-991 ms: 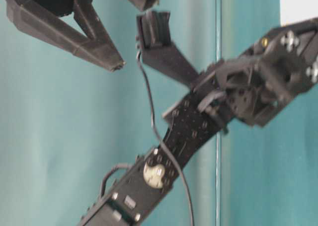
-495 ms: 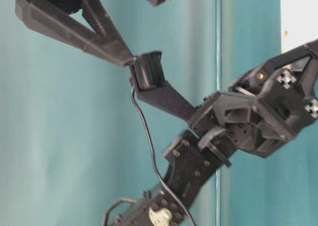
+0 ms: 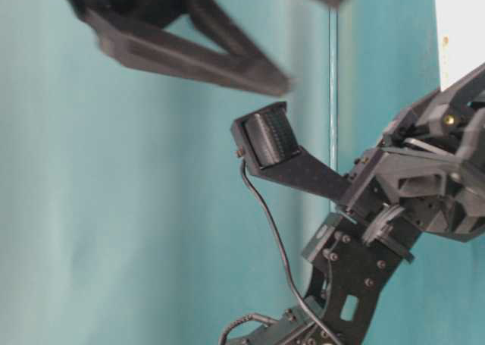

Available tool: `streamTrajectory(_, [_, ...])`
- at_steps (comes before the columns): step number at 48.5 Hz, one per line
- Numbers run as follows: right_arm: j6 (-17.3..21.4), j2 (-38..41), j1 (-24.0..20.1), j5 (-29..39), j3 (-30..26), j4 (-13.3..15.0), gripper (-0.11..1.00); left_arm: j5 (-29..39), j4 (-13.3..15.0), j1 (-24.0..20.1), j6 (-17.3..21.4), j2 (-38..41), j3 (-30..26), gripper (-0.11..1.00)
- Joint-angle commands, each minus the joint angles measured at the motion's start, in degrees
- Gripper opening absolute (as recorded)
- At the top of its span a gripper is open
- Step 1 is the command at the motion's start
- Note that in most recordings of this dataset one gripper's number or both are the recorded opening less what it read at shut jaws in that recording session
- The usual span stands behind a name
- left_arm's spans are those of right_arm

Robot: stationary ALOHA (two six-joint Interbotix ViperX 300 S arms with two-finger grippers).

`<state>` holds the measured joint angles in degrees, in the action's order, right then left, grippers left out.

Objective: Move the wooden board into place and insert the rod into its hole.

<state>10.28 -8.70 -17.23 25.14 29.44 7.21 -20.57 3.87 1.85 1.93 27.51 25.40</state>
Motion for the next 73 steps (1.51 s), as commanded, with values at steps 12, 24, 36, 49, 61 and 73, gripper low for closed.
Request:
streamTrajectory(12, [4.5,6.7,-1.9,6.6,-9.1,-0.1,0.98,-1.8,-0.1,-0.8,5.0,1.1,1.2,0.34])
streamTrajectory(24, [6.1,14.9,-2.7,16.2,-19.0,-0.2,0.98,-5.3,-0.1,-4.0,5.4,0.7,3.2,0.34])
streamTrajectory(36, [11.2,23.2,-3.6,22.0,-27.0,-0.2,0.96,-6.0,-0.1,-4.1,5.4,0.6,4.8,0.34])
streamTrajectory(49, [16.5,27.7,-4.0,21.4,-29.0,-0.2,0.84,-7.3,-0.1,-4.1,5.4,-0.1,6.5,0.33])
streamTrajectory(61, [18.0,30.5,-4.1,19.0,-29.1,-0.3,0.84,-7.8,-0.1,-4.1,5.4,-0.1,6.1,0.33])
streamTrajectory(73, [18.2,32.3,-4.2,17.3,-29.1,-0.3,0.82,-7.8,-0.1,-4.1,5.2,-0.2,5.9,0.33])
